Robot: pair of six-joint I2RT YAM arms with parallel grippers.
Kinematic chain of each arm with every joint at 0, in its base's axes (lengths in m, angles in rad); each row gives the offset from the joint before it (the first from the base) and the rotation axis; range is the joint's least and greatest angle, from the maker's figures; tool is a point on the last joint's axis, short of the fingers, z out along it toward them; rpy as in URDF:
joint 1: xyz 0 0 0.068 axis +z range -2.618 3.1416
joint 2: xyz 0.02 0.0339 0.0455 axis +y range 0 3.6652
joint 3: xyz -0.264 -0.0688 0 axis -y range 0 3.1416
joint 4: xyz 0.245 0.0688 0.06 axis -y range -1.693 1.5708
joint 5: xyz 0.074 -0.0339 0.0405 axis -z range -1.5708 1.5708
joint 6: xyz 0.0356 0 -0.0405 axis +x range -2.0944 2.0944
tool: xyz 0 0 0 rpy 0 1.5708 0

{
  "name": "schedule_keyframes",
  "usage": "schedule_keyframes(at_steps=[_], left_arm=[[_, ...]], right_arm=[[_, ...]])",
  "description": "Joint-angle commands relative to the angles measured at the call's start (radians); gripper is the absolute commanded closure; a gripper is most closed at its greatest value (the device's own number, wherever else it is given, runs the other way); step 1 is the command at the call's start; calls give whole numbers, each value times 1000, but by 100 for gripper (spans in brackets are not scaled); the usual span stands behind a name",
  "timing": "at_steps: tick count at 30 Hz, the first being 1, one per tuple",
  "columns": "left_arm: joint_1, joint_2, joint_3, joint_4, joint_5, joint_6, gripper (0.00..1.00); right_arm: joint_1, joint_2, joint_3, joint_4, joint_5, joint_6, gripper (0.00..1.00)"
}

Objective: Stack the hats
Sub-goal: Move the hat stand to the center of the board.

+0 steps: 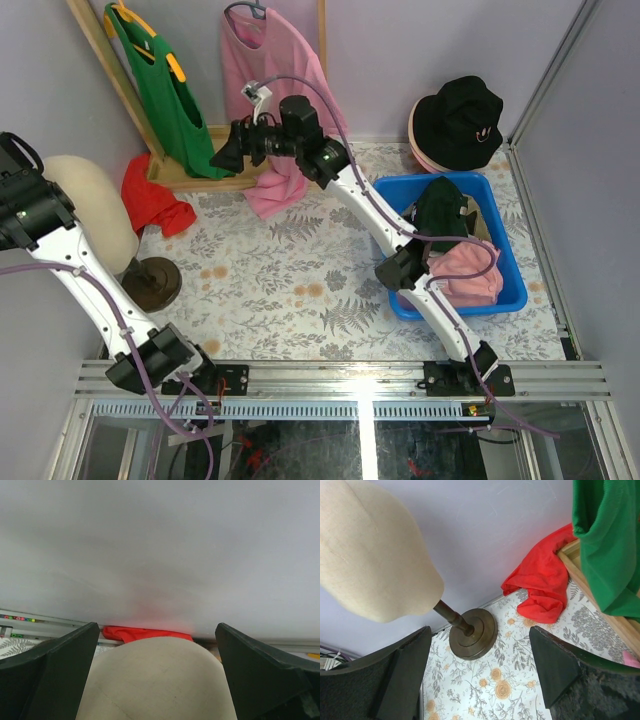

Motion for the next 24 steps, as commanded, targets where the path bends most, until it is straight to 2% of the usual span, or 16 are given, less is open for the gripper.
schedule_keyframes(at_steps=[1, 4, 9, 18, 24], left_arm=[[31, -26, -83, -4, 102, -45, 0], [42, -45, -132, 23, 143, -30, 0], [53, -75, -206, 73, 219, -4, 0], [66, -52, -241, 115, 427, 35, 1], [69, -58, -279, 125, 499, 64, 2]], right_arm=[[32, 36, 36, 127, -60, 57, 13], [53, 41, 4, 178, -64, 68, 13], [89, -9, -153, 296, -56, 72, 12], [121, -3, -150, 346, -55, 103, 10], [151, -1, -153, 372, -50, 109, 9]])
